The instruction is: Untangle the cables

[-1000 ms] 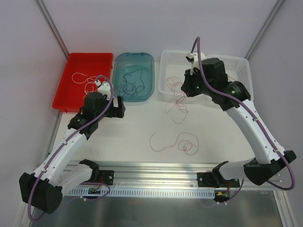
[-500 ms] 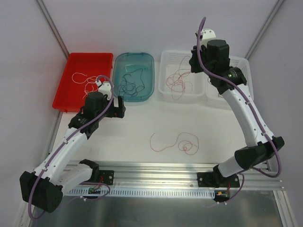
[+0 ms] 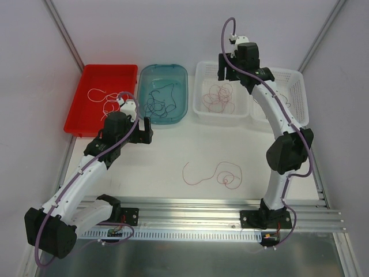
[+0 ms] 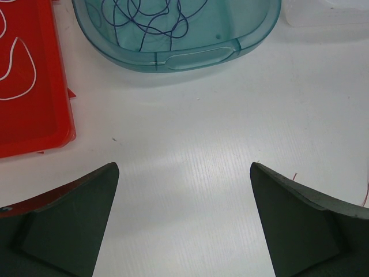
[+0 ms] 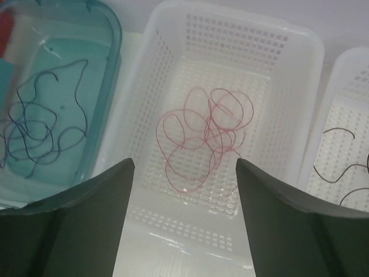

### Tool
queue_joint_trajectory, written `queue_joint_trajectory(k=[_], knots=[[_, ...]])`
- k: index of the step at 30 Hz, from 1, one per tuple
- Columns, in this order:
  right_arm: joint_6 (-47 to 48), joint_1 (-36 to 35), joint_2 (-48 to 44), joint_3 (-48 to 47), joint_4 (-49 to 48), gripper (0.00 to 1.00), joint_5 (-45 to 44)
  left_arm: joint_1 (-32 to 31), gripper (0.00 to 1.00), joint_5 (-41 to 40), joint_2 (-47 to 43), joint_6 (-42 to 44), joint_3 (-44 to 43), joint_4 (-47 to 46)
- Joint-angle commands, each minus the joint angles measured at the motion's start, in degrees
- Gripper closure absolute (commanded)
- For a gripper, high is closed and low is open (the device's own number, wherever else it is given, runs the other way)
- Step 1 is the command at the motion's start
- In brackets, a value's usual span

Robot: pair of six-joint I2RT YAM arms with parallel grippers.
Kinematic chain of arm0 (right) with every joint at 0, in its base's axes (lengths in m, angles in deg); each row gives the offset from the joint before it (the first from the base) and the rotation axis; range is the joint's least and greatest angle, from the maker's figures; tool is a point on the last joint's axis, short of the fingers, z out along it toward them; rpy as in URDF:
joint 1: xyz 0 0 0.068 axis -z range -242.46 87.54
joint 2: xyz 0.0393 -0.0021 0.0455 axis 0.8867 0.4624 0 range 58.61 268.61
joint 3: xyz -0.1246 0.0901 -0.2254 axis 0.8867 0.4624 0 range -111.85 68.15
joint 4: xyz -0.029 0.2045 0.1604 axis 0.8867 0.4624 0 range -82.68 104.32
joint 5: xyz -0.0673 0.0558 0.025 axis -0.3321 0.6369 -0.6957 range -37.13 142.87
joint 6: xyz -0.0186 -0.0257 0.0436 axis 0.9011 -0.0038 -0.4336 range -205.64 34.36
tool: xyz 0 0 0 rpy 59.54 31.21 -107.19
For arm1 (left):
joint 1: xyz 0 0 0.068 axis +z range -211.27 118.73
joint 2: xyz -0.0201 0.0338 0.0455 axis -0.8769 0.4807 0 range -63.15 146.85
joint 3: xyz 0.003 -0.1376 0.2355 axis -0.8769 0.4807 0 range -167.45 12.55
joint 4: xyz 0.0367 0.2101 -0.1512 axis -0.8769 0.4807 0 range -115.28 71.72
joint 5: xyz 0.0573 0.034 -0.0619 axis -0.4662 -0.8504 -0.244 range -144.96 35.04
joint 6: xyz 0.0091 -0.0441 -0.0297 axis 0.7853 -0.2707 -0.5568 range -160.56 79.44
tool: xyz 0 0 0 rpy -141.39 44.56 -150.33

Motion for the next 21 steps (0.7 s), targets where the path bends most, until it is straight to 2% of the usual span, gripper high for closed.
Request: queue_joint_trajectory(k=[1, 6, 10, 12, 13, 15, 21], knots=[[-0.24, 0.33, -3.26, 1.95, 0.11, 0.24, 1.94, 0.68, 0.01, 0.84, 0.02, 0.52, -0.63, -1.96], [0.11, 0.24, -13.18, 14.51, 1.94, 0.09, 3.09, 0.68, 0.01, 0.84, 0.28, 0.52, -0.72, -2.13], [0.55, 0.07, -21.35, 24.97, 6.50, 0.04, 7.30, 0.68, 0.01, 0.84, 0.37, 0.60, -0.81, -2.04], [0.55, -0.37, -25.48, 33.13, 10.63, 0.03, 8.10, 0.68, 0.01, 0.84, 0.37, 0.69, -0.72, -2.04], [0.55, -0.63, -26.73, 33.17, 11.78, 0.03, 8.45, 0.68, 0.01, 0.84, 0.37, 0.69, -0.81, -2.04], [-0.23, -1.07, -29.45, 40.00, 13.89, 0.01, 8.71, 0.68, 0.01, 0.75, 0.55, 0.78, -0.72, -1.96], [-7.60, -2.48, -40.44, 58.79, 12.42, 0.01, 8.89, 0.68, 0.01, 0.05, 0.81, 1.13, -0.63, -1.95]])
